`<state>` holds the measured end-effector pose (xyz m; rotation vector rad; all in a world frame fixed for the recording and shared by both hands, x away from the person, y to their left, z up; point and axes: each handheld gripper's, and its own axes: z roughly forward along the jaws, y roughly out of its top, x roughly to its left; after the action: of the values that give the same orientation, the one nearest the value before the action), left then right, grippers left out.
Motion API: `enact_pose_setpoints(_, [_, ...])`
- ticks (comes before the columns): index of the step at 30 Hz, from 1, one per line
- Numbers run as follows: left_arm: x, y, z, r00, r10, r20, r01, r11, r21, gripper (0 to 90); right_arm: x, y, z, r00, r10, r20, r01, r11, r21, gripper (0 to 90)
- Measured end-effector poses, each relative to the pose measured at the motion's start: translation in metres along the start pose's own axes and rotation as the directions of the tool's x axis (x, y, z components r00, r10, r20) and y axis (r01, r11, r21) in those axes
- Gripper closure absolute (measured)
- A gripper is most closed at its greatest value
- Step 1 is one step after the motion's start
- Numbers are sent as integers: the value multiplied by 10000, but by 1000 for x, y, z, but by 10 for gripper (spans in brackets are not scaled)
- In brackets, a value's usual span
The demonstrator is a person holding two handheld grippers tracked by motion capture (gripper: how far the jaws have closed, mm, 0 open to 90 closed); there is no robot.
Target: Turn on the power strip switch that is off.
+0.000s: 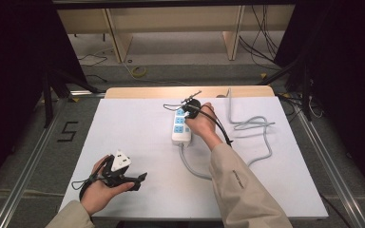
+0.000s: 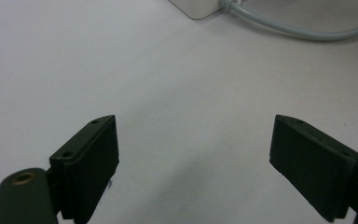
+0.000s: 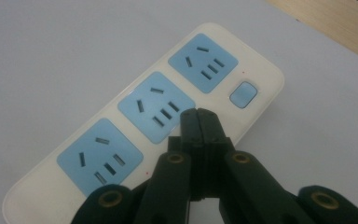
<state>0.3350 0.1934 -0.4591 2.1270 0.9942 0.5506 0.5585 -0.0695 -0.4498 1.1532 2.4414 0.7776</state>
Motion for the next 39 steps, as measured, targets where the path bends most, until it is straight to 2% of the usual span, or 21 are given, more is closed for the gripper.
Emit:
enact_pose_setpoints(11, [-1, 0, 0, 10000, 4, -11, -4, 10000, -6, 151, 2, 0, 0, 10000, 51, 4, -51, 9999, 114, 900])
enact_pose_setpoints(16, [-1, 0, 1, 10000, -1, -4, 1, 10000, 8, 151, -1, 0, 0, 9995, 251, -185, -249, 9996, 98, 900])
enact_pose_setpoints(20, [0, 0, 1, 10000, -11, -8, 11, 10000, -1, 151, -2, 0, 1, 9991, 387, -147, -388, 9992, -17, 900])
enact_pose_setpoints(36, [0, 0, 0, 10000, 13, 10, -13, 10000, 2, 151, -2, 1, 2, 9995, 300, -125, -299, 9995, 62, 900])
enact_pose_setpoints(39, [-1, 0, 0, 10000, 13, 13, -13, 10000, 2, 151, -2, 0, 2, 9990, 419, -159, -418, 9991, 83, 900])
